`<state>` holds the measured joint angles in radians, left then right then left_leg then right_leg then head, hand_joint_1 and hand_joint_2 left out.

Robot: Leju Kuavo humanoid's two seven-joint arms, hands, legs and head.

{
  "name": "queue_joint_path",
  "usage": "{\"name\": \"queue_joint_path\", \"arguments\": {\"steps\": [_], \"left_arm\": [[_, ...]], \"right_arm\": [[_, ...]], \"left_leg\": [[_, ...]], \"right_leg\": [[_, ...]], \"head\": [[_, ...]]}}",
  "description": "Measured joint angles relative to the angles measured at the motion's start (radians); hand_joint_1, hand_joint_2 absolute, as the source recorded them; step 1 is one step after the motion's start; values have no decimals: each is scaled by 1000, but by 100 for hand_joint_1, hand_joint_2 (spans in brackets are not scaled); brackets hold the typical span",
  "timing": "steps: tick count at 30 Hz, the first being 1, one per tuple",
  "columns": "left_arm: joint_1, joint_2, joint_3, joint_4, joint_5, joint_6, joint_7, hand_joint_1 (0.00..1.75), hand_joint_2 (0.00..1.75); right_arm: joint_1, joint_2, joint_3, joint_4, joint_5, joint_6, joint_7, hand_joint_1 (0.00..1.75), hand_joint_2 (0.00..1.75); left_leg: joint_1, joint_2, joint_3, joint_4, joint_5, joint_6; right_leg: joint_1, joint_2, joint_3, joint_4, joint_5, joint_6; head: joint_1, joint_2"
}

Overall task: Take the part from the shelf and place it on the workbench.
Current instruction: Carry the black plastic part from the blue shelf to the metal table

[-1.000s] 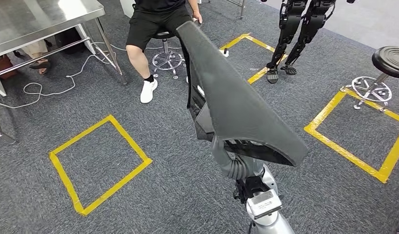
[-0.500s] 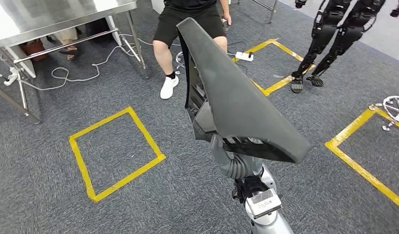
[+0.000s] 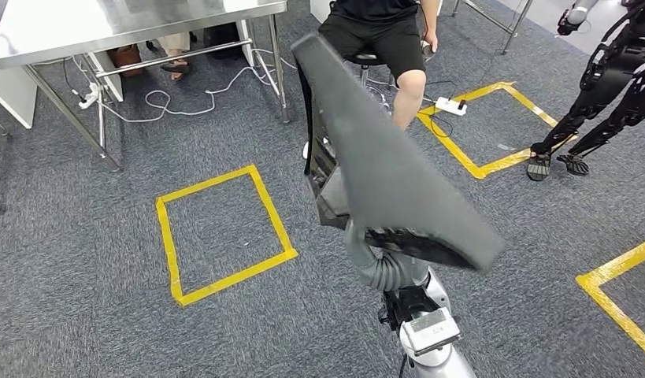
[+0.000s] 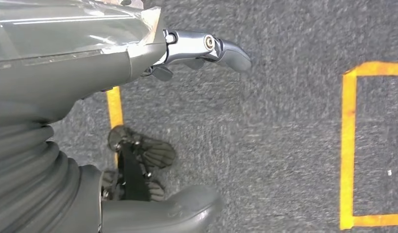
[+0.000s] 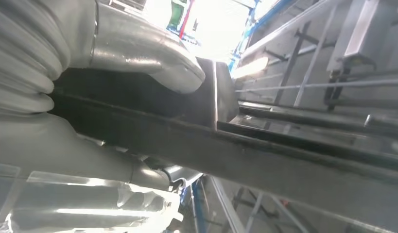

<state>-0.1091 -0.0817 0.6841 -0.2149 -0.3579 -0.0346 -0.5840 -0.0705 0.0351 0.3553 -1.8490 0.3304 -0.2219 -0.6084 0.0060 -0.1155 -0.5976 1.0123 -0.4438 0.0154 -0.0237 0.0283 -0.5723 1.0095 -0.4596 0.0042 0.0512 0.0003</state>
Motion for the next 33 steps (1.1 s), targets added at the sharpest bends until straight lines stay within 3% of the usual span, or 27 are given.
{"name": "queue_joint_path", "arguments": {"steps": [1, 3, 5, 6, 7, 10, 12, 14, 16, 17, 19, 21, 22, 24, 25, 27, 30, 31, 33], "left_arm": [[0, 0, 0, 0, 0, 0, 0, 0, 175], [-3, 0, 0, 0, 0, 0, -1, 0, 175], [-4, 0, 0, 0, 0, 0, 0, 0, 175], [-4, 0, 0, 0, 0, 0, 0, 0, 175], [-3, 0, 0, 0, 0, 0, 0, 0, 175], [-5, 2, 0, 0, 0, 0, 0, 0, 175], [-9, 3, 0, -1, 0, 0, -1, 0, 175], [-10, 4, 0, -1, 0, 1, -1, 0, 175], [-8, 4, 0, -1, 0, 2, -1, 0, 175], [-9, 2, 0, 0, 0, 2, -1, 0, 175], [-11, 1, 0, 0, 0, 2, -1, 0, 175], [-10, -1, 0, 0, 0, 1, -1, 0, 175], [-9, -2, 0, 0, 0, 2, -1, 0, 175], [-8, -4, 0, 0, 0, 2, -1, 0, 175], [-8, -4, 0, 0, -1, 2, -1, 0, 175], [-8, -2, 0, 0, -1, 3, -1, 0, 175], [-6, -1, 2, 0, -1, 4, -2, 0, 175], [-6, 0, 3, 0, -1, 5, -3, 0, 175], [-7, 1, 4, 0, -1, 5, -4, 0, 175]], "right_arm": [[0, 1, 0, 0, 0, 0, 0, 175, 175], [0, 2, 0, -1, 0, 0, 0, 175, 175], [1, 2, -1, -1, 0, 0, 0, 175, 175], [2, 2, -1, -1, 0, 0, 0, 175, 175], [2, 2, -1, -1, 0, 0, 0, 175, 175], [1, 4, -1, -2, 0, 0, 0, 175, 175], [1, 5, -1, -3, 0, 0, 0, 175, 175], [1, 5, 0, -3, 0, 0, 0, 175, 175], [1, 5, 0, -4, 0, 0, 0, 175, 175], [2, 5, 0, -5, 0, 0, 0, 175, 175], [4, 2, 0, -5, 0, 0, 0, 175, 175], [8, -2, -1, -5, 0, -1, 0, 175, 175], [9, -3, -1, -5, 1, -1, 0, 175, 175], [9, -4, -1, -5, 0, -3, -1, 175, 175], [9, -5, -1, -5, -1, -4, -2, 175, 175], [9, -4, -1, -5, -3, -8, -4, 175, 175], [8, -3, -2, -5, -3, -12, -4, 175, 175], [8, -2, -2, -5, -2, -12, -4, 175, 175], [8, 1, -2, -5, 1, -12, -4, 175, 175]], "left_leg": [[0, 25, -13, 28, -17, -5], [2, 86, -71, 142, -76, -16], [6, 110, -139, 261, -119, -22], [7, 113, -153, 280, -116, -22], [7, 116, -142, 254, -92, -19], [-4, 158, -37, 53, -1, 6], [-14, 176, -9, -1, 8, 19], [-15, 157, -5, -9, 11, 29], [-10, 136, 10, -31, 23, 38], [-6, 126, 18, -41, 30, 41], [-3, 104, 21, -46, 33, 45], [-3, 79, 21, -45, 31, 44], [-1, 68, 21, -43, 29, 42], [2, 50, 22, -32, 21, 33], [2, 42, 19, -23, 14, 25], [-1, 36, 12, -8, 2, 11], [2, 42, 9, -2, -5, 0], [4, 55, 3, 13, -15, -4], [6, 91, -37, 97, -61, -15]], "right_leg": [[-2, -9, 3, -2, -1, -7], [0, -29, 7, -3, -5, -19], [5, -52, 7, -2, -8, -25], [8, -63, 8, -2, -10, -25], [10, -73, 10, -2, -12, -26], [18, -102, 20, -4, -20, -22], [21, -119, 25, -5, -25, -15], [23, -134, 31, -11, -29, -5], [24, -108, 26, 11, -42, 2], [23, -83, 9, 51, -60, 2], [16, -40, -57, 182, -111, 0], [10, -33, -110, 268, -131, 10], [7, -32, -110, 255, -117, 21], [-2, -31, -59, 127, -53, 47], [-5, -28, -33, 65, -27, 52], [-5, -23, -8, 7, -5, 40], [-3, -23, -6, 8, -3, 13], [-5, -24, -3, 7, -3, 7], [-5, -28, 1, 5, -5, -3]], "head": [[-2, 0], [-6, 0], [-7, 0], [-7, 0], [-7, 0], [-6, 0], [-5, 0], [-5, 0], [-4, 0], [-3, 0], [-1, 0], [-1, 0], [0, 0], [0, 0], [2, 0], [3, 0], [1, 0], [0, 0], [-2, 0]]}}
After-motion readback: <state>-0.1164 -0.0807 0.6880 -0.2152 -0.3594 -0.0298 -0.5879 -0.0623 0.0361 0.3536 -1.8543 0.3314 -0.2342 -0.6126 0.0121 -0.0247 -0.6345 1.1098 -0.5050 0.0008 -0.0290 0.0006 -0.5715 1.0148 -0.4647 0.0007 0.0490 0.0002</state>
